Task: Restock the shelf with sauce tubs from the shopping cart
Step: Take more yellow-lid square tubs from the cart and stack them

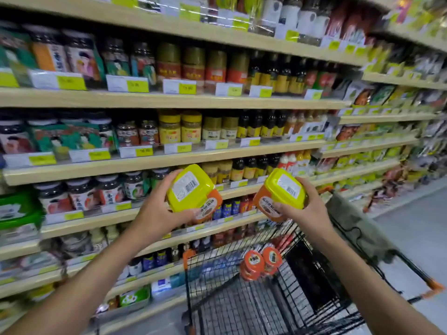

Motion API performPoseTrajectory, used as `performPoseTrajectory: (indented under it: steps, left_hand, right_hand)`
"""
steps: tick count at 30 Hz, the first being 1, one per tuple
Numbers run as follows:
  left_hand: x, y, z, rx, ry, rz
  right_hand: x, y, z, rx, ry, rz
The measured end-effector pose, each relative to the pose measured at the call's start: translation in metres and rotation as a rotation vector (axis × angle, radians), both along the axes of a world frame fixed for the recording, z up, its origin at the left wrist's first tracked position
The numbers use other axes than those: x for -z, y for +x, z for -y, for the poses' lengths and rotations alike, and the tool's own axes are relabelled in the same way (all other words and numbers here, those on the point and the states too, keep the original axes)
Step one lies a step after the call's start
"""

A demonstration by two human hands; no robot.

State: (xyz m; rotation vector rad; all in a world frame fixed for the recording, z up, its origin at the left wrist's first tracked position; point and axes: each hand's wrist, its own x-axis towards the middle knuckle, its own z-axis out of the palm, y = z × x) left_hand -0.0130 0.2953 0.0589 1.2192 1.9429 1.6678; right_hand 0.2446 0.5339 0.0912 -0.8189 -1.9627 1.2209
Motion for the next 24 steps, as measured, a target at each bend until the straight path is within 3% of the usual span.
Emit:
performPoseTrajectory:
  steps: [12, 24]
  left_hand:
    - [-0.042, -0.014, 0.255, -0.408, 0.103, -0.005]
    - [-0.047, -0.039, 0.591, -0.829, 0.021, -0.085]
  right_hand:
    - [-0.051, -0.115, 0.171, -0.369, -0.001, -0.081]
    - [-0.041, -0.254, 0.436, -0.661, -0.060, -0.120]
